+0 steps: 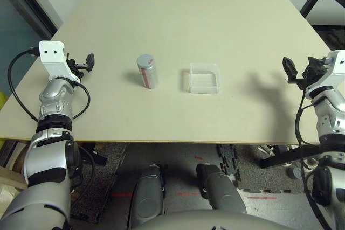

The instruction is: Pour the medicine from the bottle into the box.

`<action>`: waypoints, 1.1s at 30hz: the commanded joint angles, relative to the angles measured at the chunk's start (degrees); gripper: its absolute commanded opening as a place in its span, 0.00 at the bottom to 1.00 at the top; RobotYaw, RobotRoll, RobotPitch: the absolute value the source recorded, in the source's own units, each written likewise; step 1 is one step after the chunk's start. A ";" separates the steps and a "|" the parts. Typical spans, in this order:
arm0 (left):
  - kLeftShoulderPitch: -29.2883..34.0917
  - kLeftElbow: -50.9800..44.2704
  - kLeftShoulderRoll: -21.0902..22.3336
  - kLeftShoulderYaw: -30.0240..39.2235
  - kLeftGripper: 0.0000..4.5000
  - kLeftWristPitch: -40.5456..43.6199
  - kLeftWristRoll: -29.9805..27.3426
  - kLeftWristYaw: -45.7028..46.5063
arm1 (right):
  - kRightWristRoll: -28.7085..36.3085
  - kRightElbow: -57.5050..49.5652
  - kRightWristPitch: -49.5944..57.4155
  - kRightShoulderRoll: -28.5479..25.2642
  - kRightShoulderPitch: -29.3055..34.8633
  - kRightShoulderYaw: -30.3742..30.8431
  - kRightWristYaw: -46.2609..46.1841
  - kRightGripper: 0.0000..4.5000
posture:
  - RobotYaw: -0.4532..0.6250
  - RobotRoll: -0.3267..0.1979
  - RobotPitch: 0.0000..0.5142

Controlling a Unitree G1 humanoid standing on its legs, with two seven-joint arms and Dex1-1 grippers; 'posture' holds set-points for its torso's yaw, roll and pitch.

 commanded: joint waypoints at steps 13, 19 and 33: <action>-0.80 -0.31 -0.60 -0.40 0.99 1.02 0.35 0.36 | -0.10 0.01 0.15 -0.44 -0.97 0.07 0.64 1.00 | 0.32 0.62 0.24; 1.42 -5.67 -2.49 -0.59 0.99 2.20 -0.45 -0.24 | 0.87 0.24 0.26 -0.39 -2.33 0.20 3.89 1.00 | 0.33 0.62 0.22; 10.08 -24.88 -5.43 0.13 0.99 9.77 -2.58 0.85 | 5.85 -9.04 2.57 2.13 -1.08 6.87 25.60 1.00 | 0.35 0.62 0.22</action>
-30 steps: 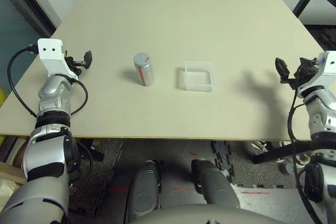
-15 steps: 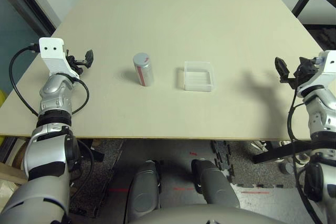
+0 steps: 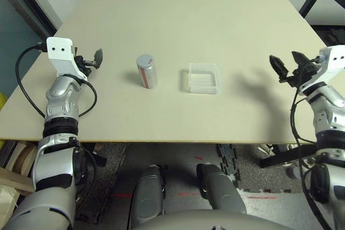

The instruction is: Pour the medicine from the bottle into the box.

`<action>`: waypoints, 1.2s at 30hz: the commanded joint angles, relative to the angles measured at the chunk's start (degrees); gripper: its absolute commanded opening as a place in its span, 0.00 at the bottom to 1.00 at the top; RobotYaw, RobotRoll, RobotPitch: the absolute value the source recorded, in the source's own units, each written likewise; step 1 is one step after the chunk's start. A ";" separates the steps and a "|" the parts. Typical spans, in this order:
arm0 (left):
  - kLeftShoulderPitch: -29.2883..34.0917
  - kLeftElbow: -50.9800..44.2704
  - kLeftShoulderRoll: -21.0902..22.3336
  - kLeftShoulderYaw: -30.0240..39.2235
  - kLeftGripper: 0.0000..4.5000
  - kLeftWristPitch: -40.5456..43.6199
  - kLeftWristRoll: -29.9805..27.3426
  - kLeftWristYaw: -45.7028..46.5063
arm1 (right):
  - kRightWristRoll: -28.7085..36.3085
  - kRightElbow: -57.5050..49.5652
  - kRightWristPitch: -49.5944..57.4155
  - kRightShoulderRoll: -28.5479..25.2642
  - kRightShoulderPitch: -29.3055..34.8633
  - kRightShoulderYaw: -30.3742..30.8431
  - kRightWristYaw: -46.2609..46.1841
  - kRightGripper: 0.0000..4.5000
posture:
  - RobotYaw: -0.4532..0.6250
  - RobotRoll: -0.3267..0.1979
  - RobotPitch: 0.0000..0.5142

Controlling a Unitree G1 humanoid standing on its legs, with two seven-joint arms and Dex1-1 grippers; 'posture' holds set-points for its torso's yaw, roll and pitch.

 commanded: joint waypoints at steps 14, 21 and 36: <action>11.95 -24.26 -3.21 1.40 0.99 11.77 -7.41 -1.22 | 5.85 -16.28 9.91 -0.64 5.22 11.34 24.94 1.00 | 0.37 0.62 0.25; 20.37 -40.58 -7.78 1.14 0.99 16.91 -13.47 -1.20 | 4.80 -16.44 9.99 -1.11 5.54 13.06 27.50 1.00 | 0.37 0.62 0.25; 31.71 -52.90 -14.53 -7.24 0.99 17.39 -12.26 -1.23 | 4.04 -16.54 8.72 -0.75 6.67 13.26 27.17 1.00 | 0.35 0.62 0.25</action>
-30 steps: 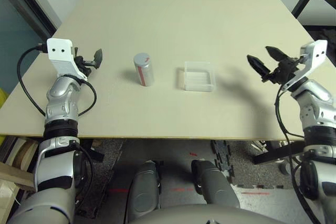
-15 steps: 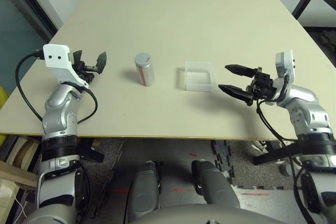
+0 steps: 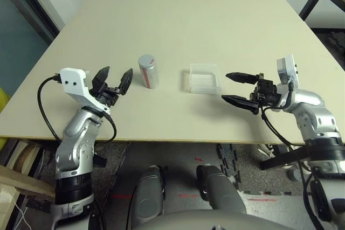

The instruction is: Pour the medicine from the bottle into the box.

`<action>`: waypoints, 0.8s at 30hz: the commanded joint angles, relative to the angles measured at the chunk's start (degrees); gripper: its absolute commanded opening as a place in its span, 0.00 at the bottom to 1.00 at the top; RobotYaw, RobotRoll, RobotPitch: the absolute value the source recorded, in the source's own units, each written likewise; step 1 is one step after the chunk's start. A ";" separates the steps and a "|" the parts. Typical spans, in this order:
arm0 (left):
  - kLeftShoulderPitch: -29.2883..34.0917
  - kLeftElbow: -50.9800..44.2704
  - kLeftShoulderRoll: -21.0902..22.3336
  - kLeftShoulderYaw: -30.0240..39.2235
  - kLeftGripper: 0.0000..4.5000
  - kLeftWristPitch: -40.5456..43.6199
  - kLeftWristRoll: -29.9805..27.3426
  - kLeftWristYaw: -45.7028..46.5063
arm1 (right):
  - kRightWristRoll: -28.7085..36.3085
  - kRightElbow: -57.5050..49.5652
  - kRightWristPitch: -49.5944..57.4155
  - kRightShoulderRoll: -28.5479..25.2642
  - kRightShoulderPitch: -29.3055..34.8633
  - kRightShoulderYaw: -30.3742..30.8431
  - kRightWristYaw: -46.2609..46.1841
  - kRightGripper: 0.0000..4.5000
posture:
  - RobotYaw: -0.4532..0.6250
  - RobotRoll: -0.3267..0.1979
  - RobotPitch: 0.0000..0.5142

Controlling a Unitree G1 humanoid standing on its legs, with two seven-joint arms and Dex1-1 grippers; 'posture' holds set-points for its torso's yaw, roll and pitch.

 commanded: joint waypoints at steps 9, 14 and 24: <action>-0.47 5.62 -1.13 -7.54 0.99 -5.49 9.00 0.28 | -0.15 -1.86 -0.10 -0.28 1.82 0.08 -0.91 1.00 | 0.33 0.62 0.25; -2.45 8.51 -2.45 -7.90 0.99 -6.56 10.53 1.55 | -0.03 -3.04 0.12 -0.33 2.49 0.09 -1.54 1.00 | 0.31 0.62 0.25; -5.52 13.57 -4.42 -8.64 0.99 -8.89 12.81 2.81 | 0.15 -4.69 0.36 -0.44 3.51 -0.09 -2.72 1.00 | 0.28 0.62 0.24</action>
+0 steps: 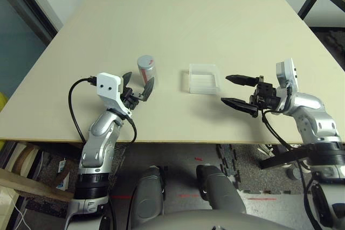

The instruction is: Pour the medicine from the bottle into the box.

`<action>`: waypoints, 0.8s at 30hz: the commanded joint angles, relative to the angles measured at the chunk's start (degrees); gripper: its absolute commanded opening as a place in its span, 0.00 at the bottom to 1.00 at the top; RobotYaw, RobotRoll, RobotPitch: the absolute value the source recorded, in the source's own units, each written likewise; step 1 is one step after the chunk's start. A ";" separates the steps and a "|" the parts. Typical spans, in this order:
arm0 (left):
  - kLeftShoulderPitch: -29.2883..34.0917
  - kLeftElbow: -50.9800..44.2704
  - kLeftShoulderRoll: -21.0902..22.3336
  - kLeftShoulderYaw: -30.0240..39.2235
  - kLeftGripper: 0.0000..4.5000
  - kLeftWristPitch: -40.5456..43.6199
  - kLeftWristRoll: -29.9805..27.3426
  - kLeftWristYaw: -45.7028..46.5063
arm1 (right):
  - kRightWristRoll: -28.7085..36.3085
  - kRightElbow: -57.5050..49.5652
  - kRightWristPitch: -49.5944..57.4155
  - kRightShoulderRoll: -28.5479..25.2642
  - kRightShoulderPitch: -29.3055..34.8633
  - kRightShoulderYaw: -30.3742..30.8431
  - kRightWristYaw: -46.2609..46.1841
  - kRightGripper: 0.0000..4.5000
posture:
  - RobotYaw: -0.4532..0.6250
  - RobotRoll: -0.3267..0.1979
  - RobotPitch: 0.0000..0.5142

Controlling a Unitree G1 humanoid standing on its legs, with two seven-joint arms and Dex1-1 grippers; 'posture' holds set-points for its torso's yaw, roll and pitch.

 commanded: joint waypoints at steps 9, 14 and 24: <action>-5.86 9.72 -2.62 -1.68 0.99 -4.33 4.78 3.53 | -0.02 -2.19 -0.27 -0.01 1.43 -0.07 -1.46 1.00 | 0.27 0.62 0.24; -7.70 12.55 -3.38 -2.06 0.99 -5.78 5.23 3.61 | 0.02 -2.47 -0.42 0.06 1.75 -0.03 -1.71 1.00 | 0.26 0.62 0.24; -11.89 18.65 -4.94 -1.97 0.99 -8.93 6.62 5.11 | -0.26 -2.09 -1.39 0.67 1.80 0.19 -2.34 1.00 | 0.26 0.62 0.24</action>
